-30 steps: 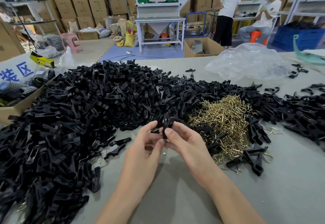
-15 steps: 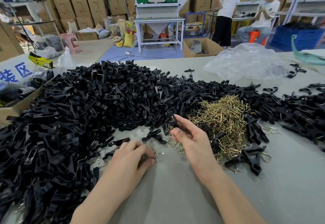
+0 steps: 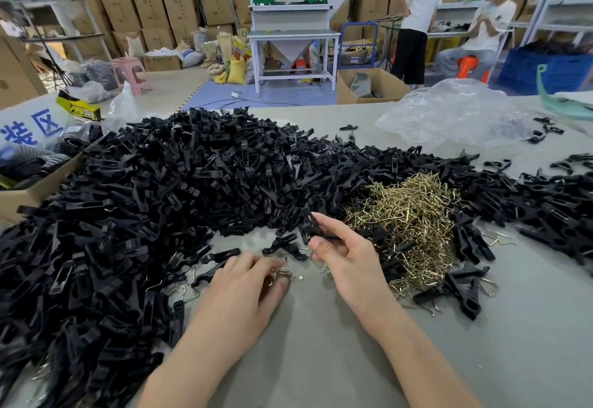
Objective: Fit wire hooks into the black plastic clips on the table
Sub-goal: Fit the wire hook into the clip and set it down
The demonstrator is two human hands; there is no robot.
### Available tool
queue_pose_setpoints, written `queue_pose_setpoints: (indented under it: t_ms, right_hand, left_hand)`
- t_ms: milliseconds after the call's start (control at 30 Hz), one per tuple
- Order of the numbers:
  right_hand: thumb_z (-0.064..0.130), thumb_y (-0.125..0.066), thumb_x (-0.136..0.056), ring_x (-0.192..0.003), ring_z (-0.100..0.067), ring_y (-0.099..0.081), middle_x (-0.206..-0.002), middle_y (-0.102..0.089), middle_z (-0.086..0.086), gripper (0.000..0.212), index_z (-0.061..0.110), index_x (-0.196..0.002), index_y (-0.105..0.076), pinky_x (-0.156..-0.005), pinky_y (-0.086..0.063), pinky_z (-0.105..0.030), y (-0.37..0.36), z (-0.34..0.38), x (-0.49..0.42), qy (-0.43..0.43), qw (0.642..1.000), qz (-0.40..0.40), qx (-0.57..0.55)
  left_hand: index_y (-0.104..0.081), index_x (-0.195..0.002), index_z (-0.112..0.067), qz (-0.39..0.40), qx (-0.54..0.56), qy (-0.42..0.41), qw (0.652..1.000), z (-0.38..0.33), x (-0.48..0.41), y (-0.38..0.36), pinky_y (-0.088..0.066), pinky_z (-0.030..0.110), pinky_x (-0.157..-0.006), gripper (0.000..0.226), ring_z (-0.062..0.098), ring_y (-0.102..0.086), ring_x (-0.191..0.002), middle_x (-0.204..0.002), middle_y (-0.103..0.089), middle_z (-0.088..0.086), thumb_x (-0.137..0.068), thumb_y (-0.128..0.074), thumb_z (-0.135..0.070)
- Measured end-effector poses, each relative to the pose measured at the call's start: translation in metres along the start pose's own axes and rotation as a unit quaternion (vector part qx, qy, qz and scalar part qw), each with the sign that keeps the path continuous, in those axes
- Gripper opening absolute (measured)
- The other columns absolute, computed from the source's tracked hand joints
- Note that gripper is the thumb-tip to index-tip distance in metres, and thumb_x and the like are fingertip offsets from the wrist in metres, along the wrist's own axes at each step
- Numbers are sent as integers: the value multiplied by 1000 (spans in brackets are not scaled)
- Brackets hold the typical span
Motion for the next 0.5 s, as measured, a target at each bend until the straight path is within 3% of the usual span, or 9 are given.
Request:
queue_pose_setpoints:
  t_ms: [100, 267, 400, 500]
  right_hand:
    - [4, -65, -95, -87, 4, -68, -107, -75, 12, 40, 34, -122, -66, -81, -51, -13, 0, -1, -1, 4, 1000, 1, 7]
    - [3, -65, -95, -89, 1, -69, -103, -74, 20, 40, 35, -120, -66, -82, -52, -15, 0, -2, 0, 9, 1000, -1, 16]
    - [5, -65, -96, -94, 0, -68, -113, -72, 10, 43, 43, -116, -65, -88, -53, -19, -1, -1, 0, 16, 999, 0, 30]
    - [7, -64, -97, -106, -1, -66, -120, -69, 11, 43, 44, -119, -64, -99, -51, -23, -2, -1, 1, 21, 999, 10, 48]
  left_hand:
    - [-59, -119, -40, 6, -11, 2, 1000, -1, -1, -2, -41, 29, -95, 29, 7, -43, -107, -108, -44, -21, -96, -51, -54]
    - [-60, -105, -38, -15, -12, -7, 1000, -4, -1, -3, -37, 23, -81, 13, 6, -44, -103, -104, -46, -21, -98, -51, -44]
    - [-65, -103, -29, -39, -11, -20, 999, -4, -2, -1, -39, 22, -86, 15, 9, -49, -102, -102, -52, -17, -98, -54, -38]
    - [-59, -115, -33, -32, -9, 3, 999, -4, -3, -2, -41, 25, -92, 24, 7, -47, -107, -108, -50, -18, -97, -52, -47]
Point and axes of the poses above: each hand's wrist, its own x-axis away from the middle knuckle, its own y-axis out of the back of the hand, z = x × y, the point moved 3 cm from there along -x, towards the middle knuckle
